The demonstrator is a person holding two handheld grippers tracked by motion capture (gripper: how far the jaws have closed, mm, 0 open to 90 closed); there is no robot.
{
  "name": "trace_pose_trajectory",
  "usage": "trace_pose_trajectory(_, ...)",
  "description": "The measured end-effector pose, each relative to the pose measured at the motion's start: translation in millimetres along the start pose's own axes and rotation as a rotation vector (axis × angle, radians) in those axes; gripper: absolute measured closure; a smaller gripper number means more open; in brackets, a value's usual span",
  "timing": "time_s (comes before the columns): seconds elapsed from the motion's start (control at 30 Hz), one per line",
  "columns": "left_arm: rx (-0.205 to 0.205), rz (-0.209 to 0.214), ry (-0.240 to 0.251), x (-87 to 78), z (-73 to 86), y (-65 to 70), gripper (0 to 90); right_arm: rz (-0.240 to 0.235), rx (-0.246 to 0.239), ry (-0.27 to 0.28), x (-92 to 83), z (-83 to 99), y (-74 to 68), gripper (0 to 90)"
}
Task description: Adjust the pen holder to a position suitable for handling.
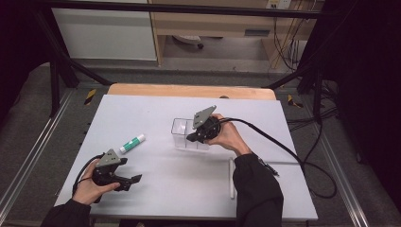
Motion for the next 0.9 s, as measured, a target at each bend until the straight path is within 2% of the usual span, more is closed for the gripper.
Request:
trace_pose_trajectory(0.27, 0.006, 0.001, -0.001, 0.8, -0.8, 3.0, 8.7, -0.027, -0.004, 0.022, -4.6, 5.2, -14.4, 89.3)
trace_pose_trajectory(0.57, 0.008, 0.002, -0.01, 2.7, 0.0, 3.4, 8.7, -0.054, -0.006, -0.002, -6.2, 15.1, -19.0, 89.3)
trace_pose_trajectory(0.9, 0.007, 0.003, -0.011, 2.8, 0.5, 3.0, 8.7, -0.094, -0.001, 0.016, 1.0, 17.0, -21.9, 89.2)
Point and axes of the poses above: each handheld gripper's, and its own axes: x roughly forward along the jaws, z roughly out of its underside, y roughly to its right, the point moved 8 cm from there along x, roughly forward along the jaws, and after that the axes turned 10 degrees about -y, right-handed, at the moved point
